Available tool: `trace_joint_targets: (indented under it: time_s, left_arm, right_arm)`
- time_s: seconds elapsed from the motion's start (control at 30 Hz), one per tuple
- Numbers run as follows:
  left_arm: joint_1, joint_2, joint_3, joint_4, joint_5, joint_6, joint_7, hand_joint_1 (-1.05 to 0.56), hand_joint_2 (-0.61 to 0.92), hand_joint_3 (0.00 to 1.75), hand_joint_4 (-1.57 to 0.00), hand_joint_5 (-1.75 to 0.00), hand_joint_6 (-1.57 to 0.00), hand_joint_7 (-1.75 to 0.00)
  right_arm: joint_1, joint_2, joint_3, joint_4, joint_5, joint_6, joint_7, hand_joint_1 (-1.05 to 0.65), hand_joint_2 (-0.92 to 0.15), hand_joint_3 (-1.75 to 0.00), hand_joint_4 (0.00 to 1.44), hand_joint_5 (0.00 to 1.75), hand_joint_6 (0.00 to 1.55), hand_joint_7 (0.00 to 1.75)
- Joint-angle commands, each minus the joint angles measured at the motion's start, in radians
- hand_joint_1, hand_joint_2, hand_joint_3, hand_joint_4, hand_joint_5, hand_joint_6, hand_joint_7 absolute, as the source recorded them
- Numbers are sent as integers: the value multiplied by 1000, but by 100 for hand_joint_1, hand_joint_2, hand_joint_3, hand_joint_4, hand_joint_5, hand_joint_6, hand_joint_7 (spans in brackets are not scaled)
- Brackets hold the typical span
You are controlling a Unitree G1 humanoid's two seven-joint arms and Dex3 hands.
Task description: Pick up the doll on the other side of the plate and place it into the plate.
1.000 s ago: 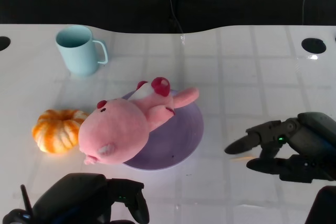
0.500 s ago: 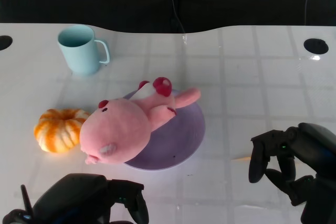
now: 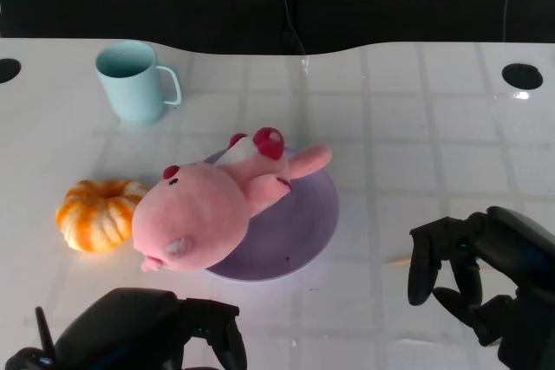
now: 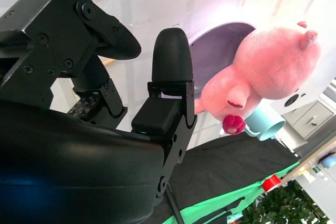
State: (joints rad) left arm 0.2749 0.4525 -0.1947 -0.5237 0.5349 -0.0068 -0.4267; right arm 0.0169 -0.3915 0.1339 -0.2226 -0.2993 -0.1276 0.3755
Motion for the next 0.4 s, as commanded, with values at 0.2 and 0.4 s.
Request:
trace_joint_targets:
  time_s: [0.2,0.4]
  left_arm:
    - [9,13,15,20,-8,-34,26,-37,92,42,-69,-140,-70,-99]
    - [9,13,17,13,-6,-24,13,-37,92,43,-67,-142,-69,-99]
  right_arm:
    - [-9,-16,5,-12,9,1,12,5,-27,-131,90,161,89,116]
    - [-10,-22,6,-20,-1,5,20,3,-27,-132,90,161,90,114]
